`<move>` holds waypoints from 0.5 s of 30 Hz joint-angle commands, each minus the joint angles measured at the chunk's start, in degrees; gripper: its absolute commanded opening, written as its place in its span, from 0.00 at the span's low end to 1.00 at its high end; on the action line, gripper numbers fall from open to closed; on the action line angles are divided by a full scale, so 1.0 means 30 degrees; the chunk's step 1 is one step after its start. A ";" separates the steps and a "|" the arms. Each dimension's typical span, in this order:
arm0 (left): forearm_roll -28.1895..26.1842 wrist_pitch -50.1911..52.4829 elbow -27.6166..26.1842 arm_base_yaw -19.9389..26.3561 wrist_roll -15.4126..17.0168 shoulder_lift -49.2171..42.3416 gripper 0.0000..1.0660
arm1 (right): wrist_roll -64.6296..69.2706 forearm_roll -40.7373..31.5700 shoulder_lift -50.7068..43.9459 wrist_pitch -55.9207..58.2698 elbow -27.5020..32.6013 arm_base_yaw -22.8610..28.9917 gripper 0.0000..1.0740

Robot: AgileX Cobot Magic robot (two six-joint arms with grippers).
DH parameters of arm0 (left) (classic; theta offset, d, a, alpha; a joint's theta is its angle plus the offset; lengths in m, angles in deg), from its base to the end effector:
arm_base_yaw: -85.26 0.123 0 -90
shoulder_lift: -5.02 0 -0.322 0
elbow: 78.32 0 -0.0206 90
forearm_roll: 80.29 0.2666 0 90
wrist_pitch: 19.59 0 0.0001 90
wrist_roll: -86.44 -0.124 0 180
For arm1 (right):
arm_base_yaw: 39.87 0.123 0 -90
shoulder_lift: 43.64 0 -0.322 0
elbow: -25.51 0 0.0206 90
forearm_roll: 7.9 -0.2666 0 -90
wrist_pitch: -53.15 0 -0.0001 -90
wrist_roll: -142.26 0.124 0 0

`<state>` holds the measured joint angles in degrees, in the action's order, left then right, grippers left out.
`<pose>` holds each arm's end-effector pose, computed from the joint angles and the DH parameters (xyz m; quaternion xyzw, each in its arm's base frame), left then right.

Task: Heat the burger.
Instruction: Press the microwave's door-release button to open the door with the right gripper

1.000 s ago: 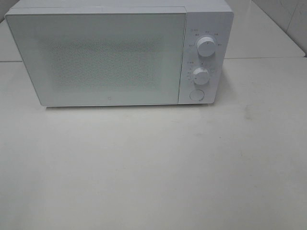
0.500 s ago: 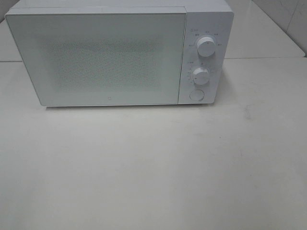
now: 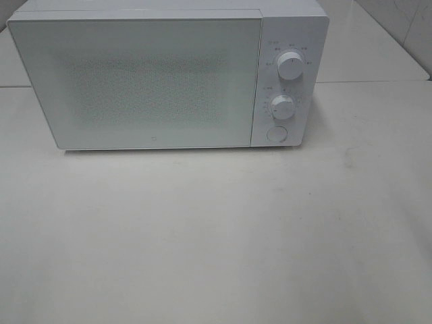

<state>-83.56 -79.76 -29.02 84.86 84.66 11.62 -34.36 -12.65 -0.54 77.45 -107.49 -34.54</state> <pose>0.0005 -0.0061 0.2721 0.0172 0.8479 -0.0221 0.5295 0.1434 0.0176 0.3120 0.0082 0.8401 0.0758 0.5370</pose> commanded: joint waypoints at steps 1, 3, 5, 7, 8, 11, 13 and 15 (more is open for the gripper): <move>-0.0115 0.0267 0.0076 0.0019 0.0134 -0.0382 0.94 | -0.0076 0.0038 0.1509 -0.1929 -0.0115 -0.0153 0.70; -0.0115 0.0267 0.0076 0.0019 0.0134 -0.0382 0.94 | -0.0076 0.0115 0.2464 -0.2979 -0.0115 -0.0153 0.70; -0.0115 0.0267 0.0076 0.0019 0.0134 -0.0382 0.94 | -0.0076 0.0115 0.3342 -0.4049 -0.0115 -0.0153 0.70; -0.0115 0.0267 0.0076 0.0019 0.0134 -0.0382 0.94 | -0.0076 0.0115 0.3820 -0.4698 -0.0115 -0.0153 0.70; -0.0115 0.0267 0.0076 0.0019 0.0134 -0.0382 0.94 | -0.0076 0.0115 0.4794 -0.5997 -0.0115 -0.0134 0.70; -0.0115 0.0267 0.0076 0.0019 0.0134 -0.0382 0.94 | -0.0076 0.0115 0.6169 -0.7773 -0.0115 -0.0134 0.70; -0.0115 0.0267 0.0076 0.0019 0.0134 -0.0382 0.94 | -0.0076 0.0115 0.6570 -0.8442 -0.0115 -0.0134 0.70; -0.0115 0.0267 0.0076 0.0019 0.0134 -0.0382 0.94 | -0.0076 0.0172 0.7850 -1.0313 -0.0095 -0.0095 0.70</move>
<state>-83.56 -79.76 -29.02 84.86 84.66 11.62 -34.36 -12.65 20.14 52.29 -107.49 -34.54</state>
